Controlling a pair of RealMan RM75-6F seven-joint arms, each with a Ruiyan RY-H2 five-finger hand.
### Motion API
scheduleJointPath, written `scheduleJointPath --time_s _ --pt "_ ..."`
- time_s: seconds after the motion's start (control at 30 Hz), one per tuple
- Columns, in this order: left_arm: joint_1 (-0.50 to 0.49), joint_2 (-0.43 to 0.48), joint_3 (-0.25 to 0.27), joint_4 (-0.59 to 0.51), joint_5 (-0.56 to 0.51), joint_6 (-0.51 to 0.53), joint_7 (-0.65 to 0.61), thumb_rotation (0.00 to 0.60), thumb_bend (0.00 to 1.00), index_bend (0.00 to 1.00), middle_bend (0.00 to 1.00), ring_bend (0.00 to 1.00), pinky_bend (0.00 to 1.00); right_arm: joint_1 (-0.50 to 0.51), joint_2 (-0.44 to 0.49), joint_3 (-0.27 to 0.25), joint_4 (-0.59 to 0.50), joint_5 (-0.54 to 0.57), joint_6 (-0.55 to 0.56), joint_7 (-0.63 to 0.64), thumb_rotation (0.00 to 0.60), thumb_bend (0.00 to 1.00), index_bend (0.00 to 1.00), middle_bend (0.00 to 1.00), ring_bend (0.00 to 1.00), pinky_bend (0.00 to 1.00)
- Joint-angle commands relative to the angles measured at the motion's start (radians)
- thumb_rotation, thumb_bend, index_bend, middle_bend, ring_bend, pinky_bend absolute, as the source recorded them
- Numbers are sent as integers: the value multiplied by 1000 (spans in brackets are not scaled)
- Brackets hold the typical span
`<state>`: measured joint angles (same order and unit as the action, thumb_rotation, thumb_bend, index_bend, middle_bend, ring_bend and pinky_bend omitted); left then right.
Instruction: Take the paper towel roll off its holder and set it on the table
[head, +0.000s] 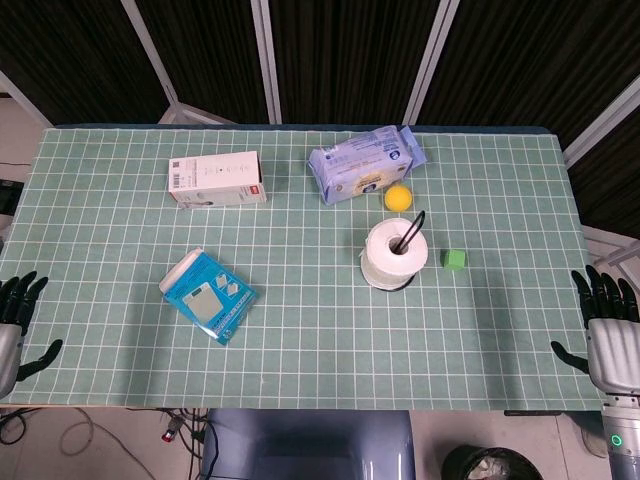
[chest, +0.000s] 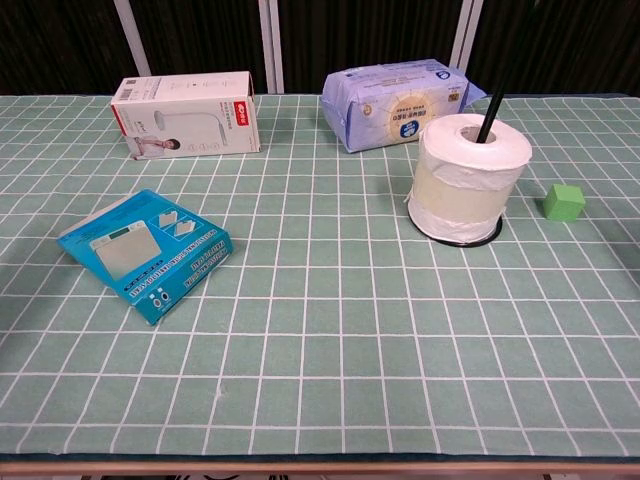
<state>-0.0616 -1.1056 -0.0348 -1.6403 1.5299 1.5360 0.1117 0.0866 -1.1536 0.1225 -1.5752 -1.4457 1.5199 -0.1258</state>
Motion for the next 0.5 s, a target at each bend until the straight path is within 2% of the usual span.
scheduleJointPath --time_s 0.03,0.5 --pt "-1 -1 -1 0 -3 -2 2 600 241 55 0 0 0 1 -1 0 1 1 -2 1 600 0 0 0 0 0" --pt "0 1 1 -2 -2 -3 -2 600 241 55 0 0 0 -2 1 3 -15 17 -10 21 600 0 0 0 0 0"
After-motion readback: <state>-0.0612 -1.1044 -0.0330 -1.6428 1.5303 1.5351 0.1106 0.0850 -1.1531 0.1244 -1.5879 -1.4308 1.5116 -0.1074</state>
